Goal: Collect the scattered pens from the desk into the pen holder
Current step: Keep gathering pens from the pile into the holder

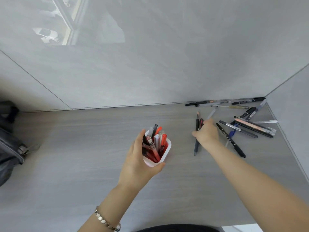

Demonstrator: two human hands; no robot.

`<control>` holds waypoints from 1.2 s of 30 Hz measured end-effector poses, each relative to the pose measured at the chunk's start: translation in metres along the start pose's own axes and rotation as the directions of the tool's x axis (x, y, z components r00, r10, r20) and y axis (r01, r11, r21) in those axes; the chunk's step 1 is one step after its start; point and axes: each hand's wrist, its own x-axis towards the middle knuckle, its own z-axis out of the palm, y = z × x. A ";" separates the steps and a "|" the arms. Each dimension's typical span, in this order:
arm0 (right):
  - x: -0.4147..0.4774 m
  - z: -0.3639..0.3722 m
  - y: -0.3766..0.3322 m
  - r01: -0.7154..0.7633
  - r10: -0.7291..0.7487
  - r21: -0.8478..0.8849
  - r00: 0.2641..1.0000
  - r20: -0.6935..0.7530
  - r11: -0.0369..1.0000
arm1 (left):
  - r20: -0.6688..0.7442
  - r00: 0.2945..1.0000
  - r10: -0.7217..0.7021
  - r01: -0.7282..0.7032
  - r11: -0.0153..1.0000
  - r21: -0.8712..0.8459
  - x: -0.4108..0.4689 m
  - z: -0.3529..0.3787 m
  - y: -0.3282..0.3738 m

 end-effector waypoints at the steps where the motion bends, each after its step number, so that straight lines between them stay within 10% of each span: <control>1: -0.004 -0.003 0.002 0.001 -0.002 0.036 1.000 0.019 0.999 | -0.001 1.000 0.001 -0.001 1.000 0.000 0.000 0.000 0.000; 5: -0.033 -0.023 -0.005 0.169 -0.173 0.327 0.985 -0.015 0.930 | -0.007 1.000 0.019 -0.019 0.999 0.031 0.001 -0.002 0.000; 11: -0.111 -0.051 -0.040 0.488 -0.488 0.682 0.846 -0.215 0.545 | -0.016 0.999 0.030 -0.030 0.998 0.048 0.000 -0.002 0.004; 18: -0.134 0.003 -0.041 0.495 -0.531 0.205 0.824 0.198 0.844 | -0.001 0.998 0.064 -0.064 0.997 0.032 0.000 -0.002 0.004; 31: -0.111 0.029 -0.033 0.877 -0.860 -0.083 0.439 -0.259 0.472 | -0.003 0.997 0.082 -0.082 0.994 0.069 -0.001 0.000 0.002; 36: -0.101 0.027 -0.036 0.868 -0.835 0.054 0.490 -0.250 0.493 | -0.004 0.998 0.068 -0.067 0.997 0.044 -0.001 0.000 0.005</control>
